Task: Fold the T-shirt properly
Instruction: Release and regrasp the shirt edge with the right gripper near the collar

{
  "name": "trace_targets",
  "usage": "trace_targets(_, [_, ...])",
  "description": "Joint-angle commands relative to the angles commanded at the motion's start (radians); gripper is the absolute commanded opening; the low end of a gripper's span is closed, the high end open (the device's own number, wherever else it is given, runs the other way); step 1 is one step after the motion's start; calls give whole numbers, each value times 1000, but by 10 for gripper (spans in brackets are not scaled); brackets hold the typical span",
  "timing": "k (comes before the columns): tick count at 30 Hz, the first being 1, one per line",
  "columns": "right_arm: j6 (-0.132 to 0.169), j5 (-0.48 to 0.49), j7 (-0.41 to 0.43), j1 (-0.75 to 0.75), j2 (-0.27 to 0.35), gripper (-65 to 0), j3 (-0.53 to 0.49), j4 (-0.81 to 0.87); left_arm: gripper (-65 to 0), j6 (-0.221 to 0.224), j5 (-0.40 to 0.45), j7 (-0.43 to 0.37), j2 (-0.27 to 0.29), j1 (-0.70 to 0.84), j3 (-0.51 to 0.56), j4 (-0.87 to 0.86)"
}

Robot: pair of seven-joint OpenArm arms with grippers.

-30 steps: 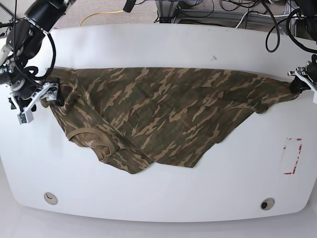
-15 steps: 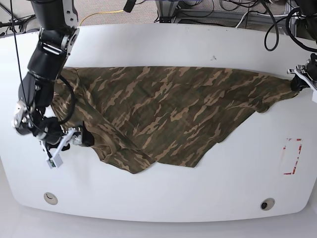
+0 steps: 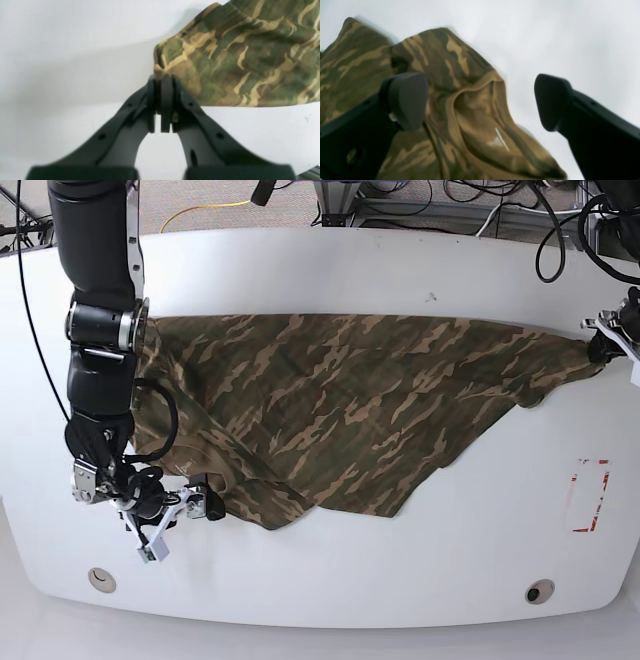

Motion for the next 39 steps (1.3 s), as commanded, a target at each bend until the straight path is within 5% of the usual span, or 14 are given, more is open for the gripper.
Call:
trace_targets(3, [0,-55,147,23,-3,0,-2,-130,-643,0,-3,0,0,0,0,6])
trace_targets(9, [0,-100,281,-5,-29,0,-5,-183,-643,-2,-2,0,0,0,0,2])
trace_targets(24, [-13,-193,325,-63,-64,0,-3,-181,-643,-2,3,0,14,0,0,-2])
trace_targets(29, [-39,-189,325,-83,-66,-200,-3,-176,-643,-2,3,0,14,0,-2,0])
trace_targets(35, [-41,-184,322,-104,-66,-617,2,-175,-643,-2,3,0,11,14,-2,-2])
trace_targets(39, [-39,-183,279,-130,-57,-640,5,-164,-643,-2,5,0,11,23,-2,-2])
